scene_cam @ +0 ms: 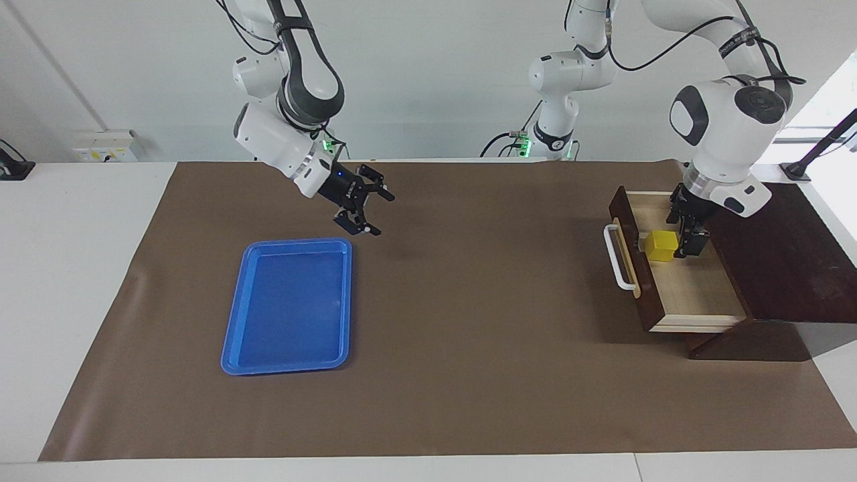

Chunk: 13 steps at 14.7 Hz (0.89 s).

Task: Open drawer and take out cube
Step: 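Grasp the yellow cube with the left gripper while the right gripper approaches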

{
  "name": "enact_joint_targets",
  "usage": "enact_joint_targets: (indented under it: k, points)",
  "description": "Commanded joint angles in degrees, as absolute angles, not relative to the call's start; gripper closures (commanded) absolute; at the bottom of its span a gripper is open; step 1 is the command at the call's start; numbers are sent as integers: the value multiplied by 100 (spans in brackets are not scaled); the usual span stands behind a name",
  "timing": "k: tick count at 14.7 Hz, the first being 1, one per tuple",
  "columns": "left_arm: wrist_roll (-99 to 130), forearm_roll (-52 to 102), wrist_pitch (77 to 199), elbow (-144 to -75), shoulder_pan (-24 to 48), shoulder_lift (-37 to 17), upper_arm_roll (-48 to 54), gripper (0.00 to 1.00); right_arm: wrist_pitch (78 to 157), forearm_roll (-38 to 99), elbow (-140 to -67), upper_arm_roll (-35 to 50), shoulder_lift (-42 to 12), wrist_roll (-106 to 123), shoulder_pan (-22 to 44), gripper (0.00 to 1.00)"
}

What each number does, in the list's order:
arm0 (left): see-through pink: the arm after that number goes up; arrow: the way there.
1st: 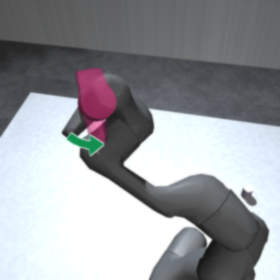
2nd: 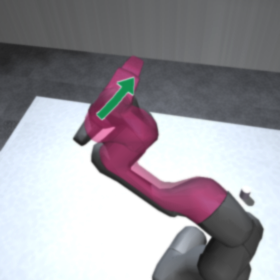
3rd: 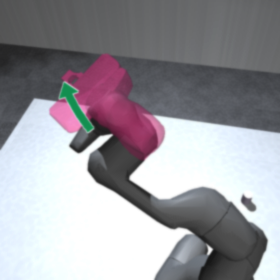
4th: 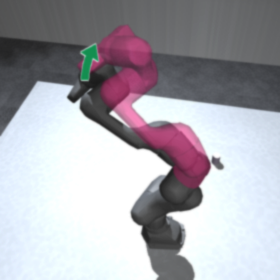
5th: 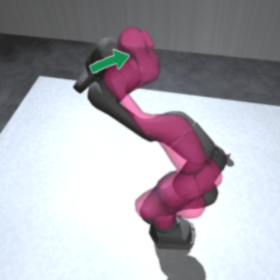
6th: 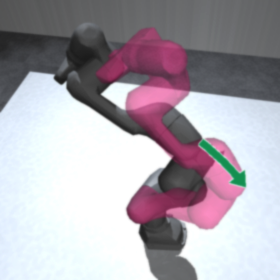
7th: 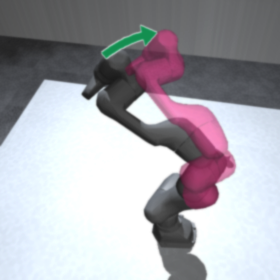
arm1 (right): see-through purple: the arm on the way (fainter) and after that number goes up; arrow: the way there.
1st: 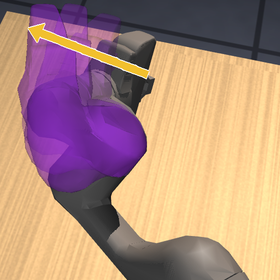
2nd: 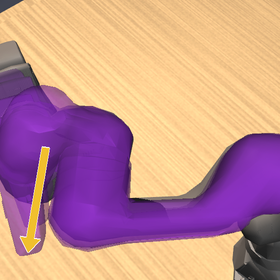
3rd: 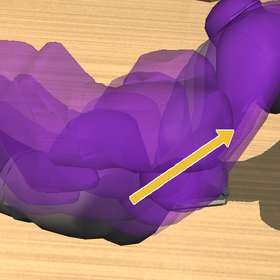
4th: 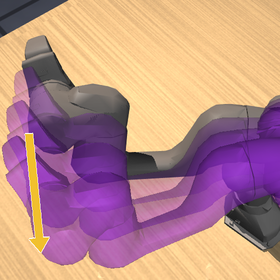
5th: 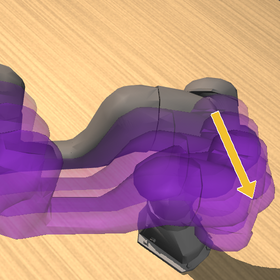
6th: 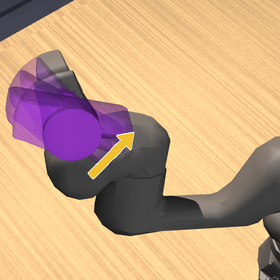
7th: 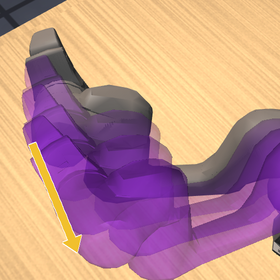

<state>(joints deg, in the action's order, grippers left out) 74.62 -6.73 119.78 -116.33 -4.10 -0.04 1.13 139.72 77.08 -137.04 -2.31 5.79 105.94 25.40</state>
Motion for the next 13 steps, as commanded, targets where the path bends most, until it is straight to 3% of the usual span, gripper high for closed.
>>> enact_joint_targets:
  k: [1, 4, 5, 7, 8, 10, 13]
  points:
    - [7532, -598, 12322, -11953, -474, 70, 105, 0, 14282, 8743, -13623, -255, 431, 11538, 3057, 0]
    - [7541, -598, 12322, -11962, -483, 62, 105, 0, 14291, 8807, -13395, -255, 352, 11803, 3365, 0]
    - [7602, -598, 12331, -11962, -449, 35, 105, 5, 14300, 8807, -13368, -255, 352, 11908, 3532, 0]
    - [7734, -598, 12340, -11945, -474, 0, 105, 71, 14195, 8807, -13202, -255, 203, 12128, 3560, 0]
    - [7717, -598, 12340, -11918, -475, -9, 105, 95, 14081, 8807, -13018, -255, 106, 12138, 3542, 0]
    - [7708, -598, 12235, -11744, -475, -87, 105, 100, 13713, 8737, -12745, -272, -61, 12146, 3455, 0]
    - [7743, -598, 10965, -10490, -369, -534, 123, 100, 12774, 8501, -12596, -281, -140, 12155, 3034, 0]
